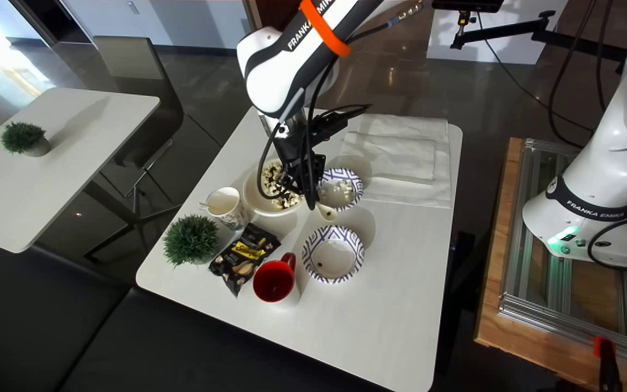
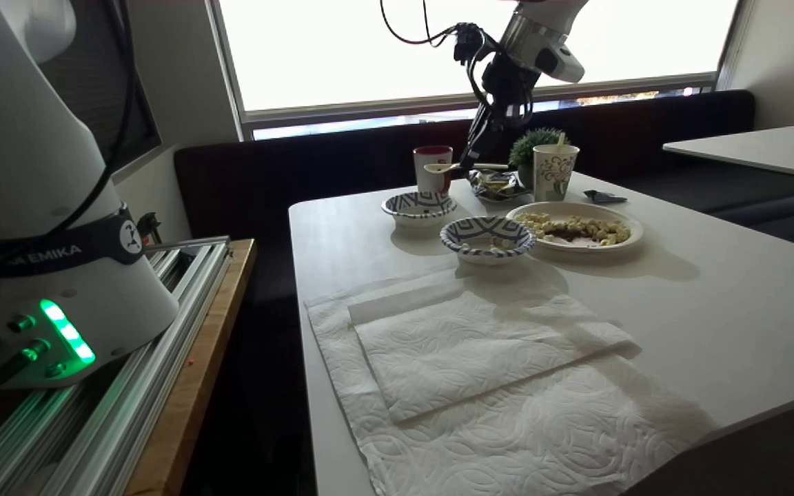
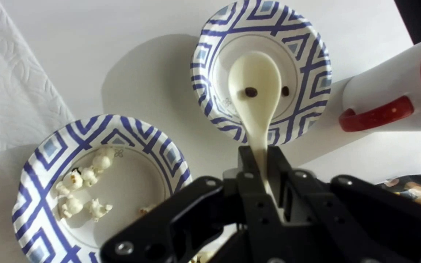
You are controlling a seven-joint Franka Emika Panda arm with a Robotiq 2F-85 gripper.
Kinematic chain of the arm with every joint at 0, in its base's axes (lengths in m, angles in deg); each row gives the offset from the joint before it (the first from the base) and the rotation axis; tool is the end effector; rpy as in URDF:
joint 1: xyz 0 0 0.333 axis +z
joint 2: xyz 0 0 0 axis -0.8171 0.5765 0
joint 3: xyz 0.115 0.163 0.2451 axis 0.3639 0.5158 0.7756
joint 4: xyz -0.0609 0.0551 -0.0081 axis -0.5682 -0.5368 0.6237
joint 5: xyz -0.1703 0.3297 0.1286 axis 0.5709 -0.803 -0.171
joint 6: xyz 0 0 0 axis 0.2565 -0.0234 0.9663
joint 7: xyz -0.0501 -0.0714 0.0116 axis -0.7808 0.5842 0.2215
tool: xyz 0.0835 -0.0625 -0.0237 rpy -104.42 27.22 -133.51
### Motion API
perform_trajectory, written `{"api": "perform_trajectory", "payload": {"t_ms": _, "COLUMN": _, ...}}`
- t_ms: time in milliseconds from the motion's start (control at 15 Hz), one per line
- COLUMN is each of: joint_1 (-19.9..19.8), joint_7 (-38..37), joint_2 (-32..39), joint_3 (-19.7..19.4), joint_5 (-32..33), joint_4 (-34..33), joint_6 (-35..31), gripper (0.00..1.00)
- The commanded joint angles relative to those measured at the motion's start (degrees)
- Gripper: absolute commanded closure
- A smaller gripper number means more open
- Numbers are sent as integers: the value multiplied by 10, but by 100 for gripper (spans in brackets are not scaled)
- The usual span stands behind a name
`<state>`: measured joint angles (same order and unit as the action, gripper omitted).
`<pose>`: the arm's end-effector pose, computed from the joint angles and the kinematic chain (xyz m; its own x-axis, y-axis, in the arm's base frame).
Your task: Empty the spoon into the bowl on the left then place the spoon back
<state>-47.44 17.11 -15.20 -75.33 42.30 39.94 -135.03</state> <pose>0.5738 0.1506 0.2570 0.8905 -0.2432 -0.3846 -0.3262 -0.9305 -0.1668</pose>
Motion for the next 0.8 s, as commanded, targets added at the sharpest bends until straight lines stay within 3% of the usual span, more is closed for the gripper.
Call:
{"api": "perform_trajectory", "payload": {"t_ms": 0, "joint_1": 7, "joint_7": -8, "joint_2": 0, "joint_3": -1, "joint_5": 0, "joint_4": 0, "joint_6": 1, "gripper": 87}}
{"api": "perform_trajectory", "payload": {"t_ms": 333, "joint_1": 7, "joint_7": -13, "joint_2": 0, "joint_3": -3, "joint_5": 0, "joint_4": 1, "joint_6": -1, "gripper": 87}}
{"api": "perform_trajectory", "payload": {"t_ms": 400, "joint_1": 15, "joint_7": -21, "joint_2": 3, "joint_3": -2, "joint_5": 8, "joint_4": 1, "joint_6": -7, "gripper": 97}}
{"api": "perform_trajectory", "payload": {"t_ms": 733, "joint_1": 58, "joint_7": -72, "joint_2": 2, "joint_3": 2, "joint_5": 39, "joint_4": 11, "joint_6": -27, "gripper": 97}}
